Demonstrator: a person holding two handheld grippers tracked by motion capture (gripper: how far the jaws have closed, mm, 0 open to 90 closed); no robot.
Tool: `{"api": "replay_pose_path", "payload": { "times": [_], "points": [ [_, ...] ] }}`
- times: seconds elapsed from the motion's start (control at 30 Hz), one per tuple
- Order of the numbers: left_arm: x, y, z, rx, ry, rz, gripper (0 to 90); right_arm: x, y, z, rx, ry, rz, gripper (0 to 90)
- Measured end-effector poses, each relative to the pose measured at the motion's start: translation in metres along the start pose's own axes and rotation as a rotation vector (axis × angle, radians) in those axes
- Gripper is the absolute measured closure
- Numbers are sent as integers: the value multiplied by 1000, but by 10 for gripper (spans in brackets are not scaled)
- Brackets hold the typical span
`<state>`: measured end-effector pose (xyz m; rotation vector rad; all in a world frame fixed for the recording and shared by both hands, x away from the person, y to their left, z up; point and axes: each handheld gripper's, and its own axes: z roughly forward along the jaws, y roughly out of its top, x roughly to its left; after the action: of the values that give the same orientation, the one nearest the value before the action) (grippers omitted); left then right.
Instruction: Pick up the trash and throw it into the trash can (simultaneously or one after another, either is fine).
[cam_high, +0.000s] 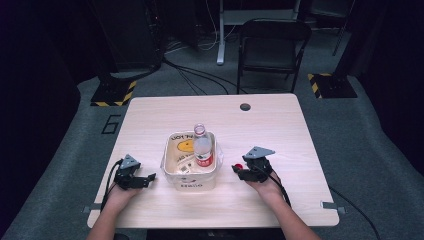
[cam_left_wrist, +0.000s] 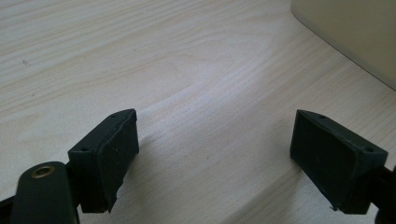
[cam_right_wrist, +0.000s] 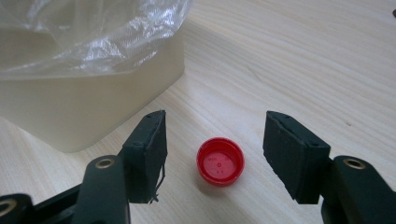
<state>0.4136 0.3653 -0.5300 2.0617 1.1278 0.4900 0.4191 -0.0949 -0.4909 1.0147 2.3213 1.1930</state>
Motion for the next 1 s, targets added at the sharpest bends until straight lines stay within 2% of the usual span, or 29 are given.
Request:
{"api": "replay_pose_path", "payload": {
  "times": [0.4, 0.57, 1.0],
  "points": [
    [0, 0, 0, 0, 0, -1, 153, -3, -9, 14, 47, -7, 11, 411],
    [0, 0, 0, 0, 0, -1, 153, -5, -12, 17, 51, -7, 32, 415],
    [0, 0, 0, -1, 0, -1, 153, -5, -14, 23, 60, -7, 33, 409]
  ]
}}
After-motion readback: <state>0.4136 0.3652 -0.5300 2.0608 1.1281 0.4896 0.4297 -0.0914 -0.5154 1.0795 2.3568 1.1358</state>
